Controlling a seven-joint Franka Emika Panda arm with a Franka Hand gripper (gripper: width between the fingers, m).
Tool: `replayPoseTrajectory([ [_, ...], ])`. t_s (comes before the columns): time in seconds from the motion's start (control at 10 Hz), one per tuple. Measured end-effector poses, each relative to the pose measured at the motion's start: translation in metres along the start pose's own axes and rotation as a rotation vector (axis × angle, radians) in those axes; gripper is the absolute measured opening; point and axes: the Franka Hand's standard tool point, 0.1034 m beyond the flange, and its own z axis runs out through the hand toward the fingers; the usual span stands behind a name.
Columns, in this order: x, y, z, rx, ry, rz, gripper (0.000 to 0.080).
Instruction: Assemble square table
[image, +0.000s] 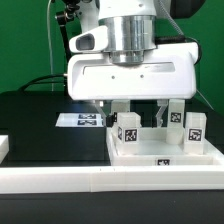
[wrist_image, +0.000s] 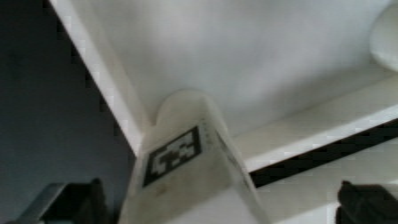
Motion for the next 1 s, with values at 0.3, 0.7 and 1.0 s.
replayPoseTrajectory([
  [0.3, -0.0003, -0.0004, 0.0001, -0.008, 0.0, -0.192, 0.0649],
  [0.7, 0.0008, 0.0028, -0.0001, -0.013, -0.002, -0.463, 0.0649],
  [1.0, 0.0008, 0.0031, -0.0001, -0.014, -0.002, -0.463, 0.0373],
])
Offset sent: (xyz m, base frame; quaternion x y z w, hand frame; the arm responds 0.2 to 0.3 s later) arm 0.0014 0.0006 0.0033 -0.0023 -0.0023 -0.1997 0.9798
